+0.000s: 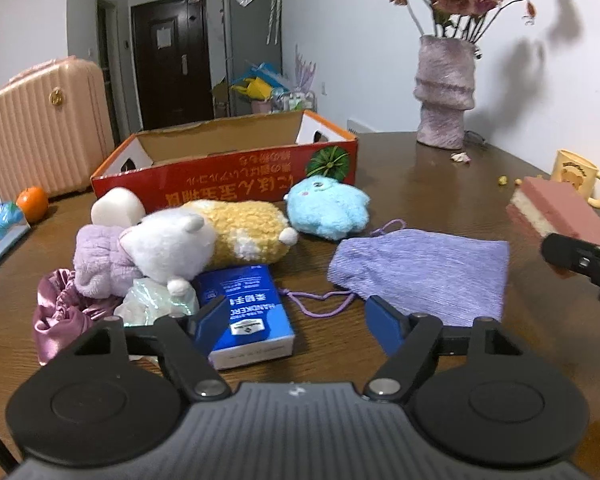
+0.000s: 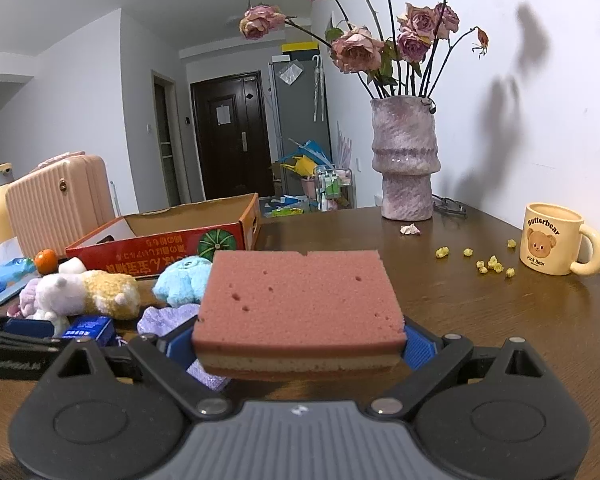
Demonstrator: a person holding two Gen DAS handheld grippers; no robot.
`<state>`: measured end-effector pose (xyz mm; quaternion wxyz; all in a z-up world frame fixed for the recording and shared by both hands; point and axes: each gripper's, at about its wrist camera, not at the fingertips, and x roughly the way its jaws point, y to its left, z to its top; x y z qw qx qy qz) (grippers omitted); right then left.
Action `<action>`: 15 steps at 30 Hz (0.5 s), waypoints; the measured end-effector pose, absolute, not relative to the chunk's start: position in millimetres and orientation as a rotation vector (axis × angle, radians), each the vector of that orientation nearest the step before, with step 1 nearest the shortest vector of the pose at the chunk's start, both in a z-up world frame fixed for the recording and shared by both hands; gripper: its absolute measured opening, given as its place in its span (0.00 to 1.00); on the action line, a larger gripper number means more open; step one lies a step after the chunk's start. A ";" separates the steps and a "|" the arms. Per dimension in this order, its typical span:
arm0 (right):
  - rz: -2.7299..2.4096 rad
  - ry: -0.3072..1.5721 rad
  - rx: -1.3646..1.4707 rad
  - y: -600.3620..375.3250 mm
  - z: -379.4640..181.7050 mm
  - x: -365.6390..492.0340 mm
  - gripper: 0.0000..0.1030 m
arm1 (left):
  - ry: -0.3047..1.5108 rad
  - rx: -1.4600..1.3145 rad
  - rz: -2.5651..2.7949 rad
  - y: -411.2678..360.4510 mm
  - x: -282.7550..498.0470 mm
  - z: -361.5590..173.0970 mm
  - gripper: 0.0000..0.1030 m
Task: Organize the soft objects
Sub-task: 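Grasp the blue handkerchief pack with the left gripper while the right gripper holds the sponge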
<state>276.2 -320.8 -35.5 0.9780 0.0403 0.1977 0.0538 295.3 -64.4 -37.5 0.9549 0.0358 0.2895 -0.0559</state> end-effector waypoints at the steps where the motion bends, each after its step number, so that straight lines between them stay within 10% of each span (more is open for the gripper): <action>1: 0.108 0.401 0.080 -320.3 -35.8 276.6 0.95 | 0.596 0.068 -0.109 -63.1 298.8 -38.8 0.74; 15: 0.087 0.454 0.053 -315.8 -42.2 285.2 0.95 | 0.680 0.014 -0.072 -38.7 330.2 -51.8 0.68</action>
